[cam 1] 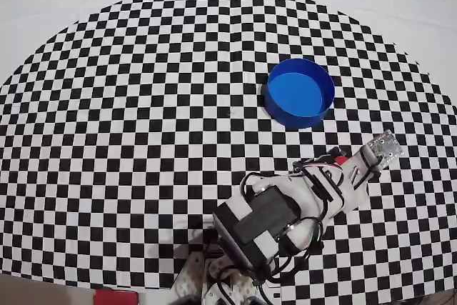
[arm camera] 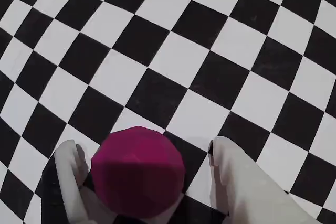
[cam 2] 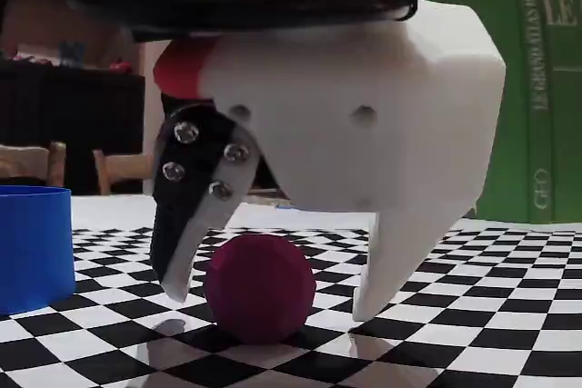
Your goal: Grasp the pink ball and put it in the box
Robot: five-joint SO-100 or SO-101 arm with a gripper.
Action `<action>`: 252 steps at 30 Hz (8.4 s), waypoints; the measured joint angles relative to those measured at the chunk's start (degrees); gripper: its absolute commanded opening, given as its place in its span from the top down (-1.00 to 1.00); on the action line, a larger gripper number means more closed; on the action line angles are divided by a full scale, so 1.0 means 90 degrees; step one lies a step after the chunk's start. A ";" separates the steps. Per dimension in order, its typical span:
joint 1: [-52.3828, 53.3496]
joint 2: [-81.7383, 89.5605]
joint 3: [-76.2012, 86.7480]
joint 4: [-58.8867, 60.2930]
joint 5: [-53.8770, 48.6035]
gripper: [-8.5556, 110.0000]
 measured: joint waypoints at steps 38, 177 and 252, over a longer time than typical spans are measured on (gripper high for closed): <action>0.0000 -0.0254 -0.0215 0.0000 0.0000 0.36; -0.3262 0.3154 0.0889 0.0000 0.0000 0.86; -0.3340 0.0225 -0.1562 0.0000 0.0000 0.86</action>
